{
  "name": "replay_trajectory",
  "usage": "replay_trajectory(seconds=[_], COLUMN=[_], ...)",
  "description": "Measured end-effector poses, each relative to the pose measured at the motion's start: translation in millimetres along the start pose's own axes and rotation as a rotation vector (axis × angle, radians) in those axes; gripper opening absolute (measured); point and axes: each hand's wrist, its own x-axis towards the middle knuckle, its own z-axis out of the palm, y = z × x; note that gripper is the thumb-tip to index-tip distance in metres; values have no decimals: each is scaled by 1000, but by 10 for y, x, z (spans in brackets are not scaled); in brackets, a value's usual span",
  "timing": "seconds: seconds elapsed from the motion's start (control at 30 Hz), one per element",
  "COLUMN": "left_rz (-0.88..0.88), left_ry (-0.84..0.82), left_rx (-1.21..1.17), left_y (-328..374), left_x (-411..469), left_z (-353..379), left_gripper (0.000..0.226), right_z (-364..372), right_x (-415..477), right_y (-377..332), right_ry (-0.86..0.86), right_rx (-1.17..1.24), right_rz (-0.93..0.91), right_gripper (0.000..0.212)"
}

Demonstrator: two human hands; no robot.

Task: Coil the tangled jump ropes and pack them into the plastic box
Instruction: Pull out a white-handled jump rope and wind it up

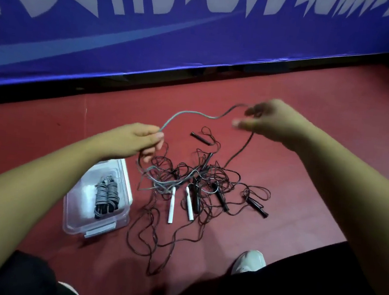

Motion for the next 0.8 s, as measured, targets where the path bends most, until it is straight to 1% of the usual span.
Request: replay_trajectory(seconds=[0.03, 0.07, 0.1, 0.13, 0.17, 0.2, 0.27, 0.3, 0.37, 0.43, 0.5, 0.53, 0.57, 0.6, 0.63, 0.67, 0.7, 0.73, 0.77, 0.8], left_rz=[34, 63, 84, 105, 123, 137, 160, 163, 142, 67, -39, -87, -115, -115, -93, -63, -30, 5, 41, 76], left_ry=[-2, -22, -46, -63, -64, -56, -2, 25, 35, -21, -68, -56, -21, 21, 56, 70, 60, 34, 2, -27], left_rx=[-13, -11, -1, 6, 3, -12, -66, -78, -20, 39, 58, 53, 24, -20, -56, -78, -87, -76, -50, -22], left_y=[113, 224, 305, 383, 443, 500, 561, 561, 509, 339, 88, -27, -119, -179, -193, -161, -79, 37, 166, 289], left_x=[-1, -7, -12, -25, -36, -44, -44, -37, -25, -12, -18, -25, -27, -24, -15, -7, -1, 3, 2, -3], left_z=[39, 78, 113, 148, 171, 179, 154, 131, 68, 26, -13, -37, -65, -90, -102, -100, -78, -43, 7, 62], left_gripper=[44, 41, 39, 38, 37, 36, 35, 35, 31, 29, 30, 32, 33, 33, 33, 32, 31, 30, 30, 30], right_z=[35, 72, 122, 185, 261, 342, 493, 522, 477, 336, 176, 133, 110, 91, 70, 50, 41, 36, 48, 91], right_x=[-9, -13, -34, -53, -56, -68, -133, -160, -165, -119, -62, -37, -18, 2, 11, -2, -31, -48, -64, -111], right_y=[43, 33, -41, -141, -214, -285, -394, -434, -471, -480, -454, -422, -363, -294, -227, -173, -144, -121, -115, -168], right_ry=[-78, -118, -141, -192, -258, -331, -429, -425, -333, -184, -44, 22, 97, 170, 208, 178, 92, -1, -87, -162], right_rx=[-207, -259, -210, -107, -4, 63, 37, 69, 248, 563, 905, 1000, 994, 867, 626, 356, 111, -92, -199, -215], right_rz=[-1, -60, -150, -238, -293, -329, -392, -423, -472, -477, -414, -360, -313, -277, -255, -225, -169, -133, -143, -194], right_gripper=[85, 107, 117, 117, 107, 86, 34, 26, 29, 30, 31, 32, 32, 30, 24, 18, 35, 66, 94, 110])
